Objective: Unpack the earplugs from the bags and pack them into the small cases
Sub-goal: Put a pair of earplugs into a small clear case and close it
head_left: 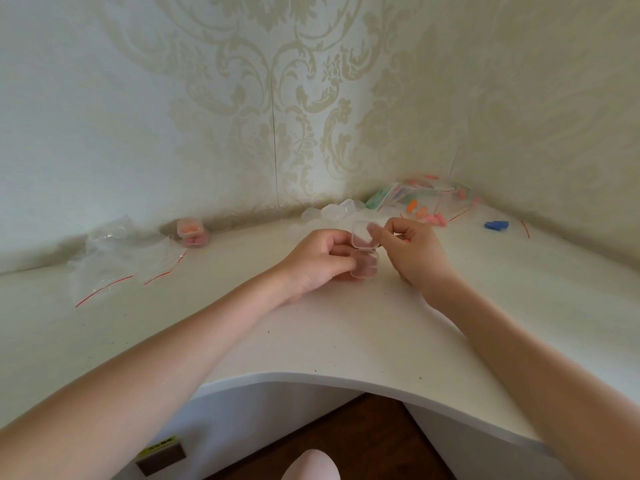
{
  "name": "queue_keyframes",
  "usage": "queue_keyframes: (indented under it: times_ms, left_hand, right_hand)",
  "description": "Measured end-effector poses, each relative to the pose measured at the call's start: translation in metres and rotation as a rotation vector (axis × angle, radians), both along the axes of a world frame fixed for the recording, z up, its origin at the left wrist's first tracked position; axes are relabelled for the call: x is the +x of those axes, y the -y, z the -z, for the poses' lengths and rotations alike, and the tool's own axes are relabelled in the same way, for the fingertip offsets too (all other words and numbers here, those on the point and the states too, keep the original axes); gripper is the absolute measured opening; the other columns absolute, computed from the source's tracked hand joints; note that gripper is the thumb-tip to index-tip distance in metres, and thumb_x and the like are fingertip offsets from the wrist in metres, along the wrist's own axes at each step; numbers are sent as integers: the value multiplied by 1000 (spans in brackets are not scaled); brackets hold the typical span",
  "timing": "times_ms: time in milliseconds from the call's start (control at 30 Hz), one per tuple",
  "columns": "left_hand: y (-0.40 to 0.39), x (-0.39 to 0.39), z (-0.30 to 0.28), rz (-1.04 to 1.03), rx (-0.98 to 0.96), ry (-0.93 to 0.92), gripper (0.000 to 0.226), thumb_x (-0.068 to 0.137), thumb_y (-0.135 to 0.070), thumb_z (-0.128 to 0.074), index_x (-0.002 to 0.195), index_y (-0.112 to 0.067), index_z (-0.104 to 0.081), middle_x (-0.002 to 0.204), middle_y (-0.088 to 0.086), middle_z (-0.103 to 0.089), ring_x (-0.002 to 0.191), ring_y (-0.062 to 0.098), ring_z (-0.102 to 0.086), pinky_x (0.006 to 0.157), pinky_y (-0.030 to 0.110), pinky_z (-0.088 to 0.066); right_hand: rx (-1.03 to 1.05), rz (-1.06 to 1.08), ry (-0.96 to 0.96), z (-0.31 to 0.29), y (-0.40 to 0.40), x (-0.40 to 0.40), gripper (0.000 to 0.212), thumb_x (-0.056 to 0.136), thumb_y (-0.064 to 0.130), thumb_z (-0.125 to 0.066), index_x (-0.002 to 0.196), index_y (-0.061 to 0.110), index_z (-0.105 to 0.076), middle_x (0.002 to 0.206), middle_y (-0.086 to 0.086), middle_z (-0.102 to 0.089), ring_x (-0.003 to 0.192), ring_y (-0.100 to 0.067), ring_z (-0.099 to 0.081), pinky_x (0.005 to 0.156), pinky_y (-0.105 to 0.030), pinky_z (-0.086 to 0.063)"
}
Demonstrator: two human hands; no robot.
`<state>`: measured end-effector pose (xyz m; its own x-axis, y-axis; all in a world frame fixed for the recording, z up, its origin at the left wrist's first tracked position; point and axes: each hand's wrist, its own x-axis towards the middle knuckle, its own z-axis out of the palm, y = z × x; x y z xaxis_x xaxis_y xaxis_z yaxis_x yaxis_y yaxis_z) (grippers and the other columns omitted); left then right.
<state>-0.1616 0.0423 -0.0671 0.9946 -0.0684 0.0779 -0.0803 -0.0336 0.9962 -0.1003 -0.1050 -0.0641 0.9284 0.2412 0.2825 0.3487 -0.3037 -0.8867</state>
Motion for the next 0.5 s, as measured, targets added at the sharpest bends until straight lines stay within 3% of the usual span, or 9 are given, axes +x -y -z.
queue_keyframes:
  times_ms: [133, 233, 300, 400, 500]
  left_hand:
    - [1, -2, -6, -55, 11, -47, 17, 89, -5, -61, 106, -8, -62, 88, 8, -73, 77, 19, -72, 60, 21, -54]
    - [1, 0, -7, -184, 51, -58, 16, 89, -8, -62, 104, -10, -58, 80, 6, -73, 58, 16, -69, 44, 19, -46]
    - [-1, 2, -5, -258, 60, -60, 17, 88, -8, -63, 103, -9, -56, 74, 5, -72, 50, 14, -66, 39, 18, -42]
    - [-3, 5, -3, -337, 40, -84, 23, 87, -10, -64, 98, -12, -43, 64, 3, -71, 47, 14, -64, 38, 17, -40]
    - [-4, 7, -1, -353, 12, -91, 28, 88, -10, -62, 93, -13, -35, 58, 4, -69, 46, 15, -63, 38, 18, -41]
  right_hand:
    - [37, -38, -211, -4, 1, -1, 35, 91, 43, -55, 73, 13, -56, 47, 9, -34, 40, -10, -25, 40, -21, -20]
    - [266, -120, -374, -7, 0, 0, 24, 92, 15, -37, 84, 11, -59, 61, 3, -36, 46, -9, -26, 42, -22, -22]
    - [265, -157, -319, -4, -1, 0, 28, 90, 2, -32, 91, 12, -59, 68, 0, -38, 52, -10, -30, 48, -22, -28]
    - [154, -108, -123, 0, -1, 0, 16, 98, 9, -41, 93, 21, -51, 75, 0, -50, 61, -11, -40, 58, -23, -37]
    - [118, -107, 6, -2, 1, 1, 11, 98, 14, -49, 88, 18, -46, 69, 4, -62, 54, -9, -43, 55, -19, -38]
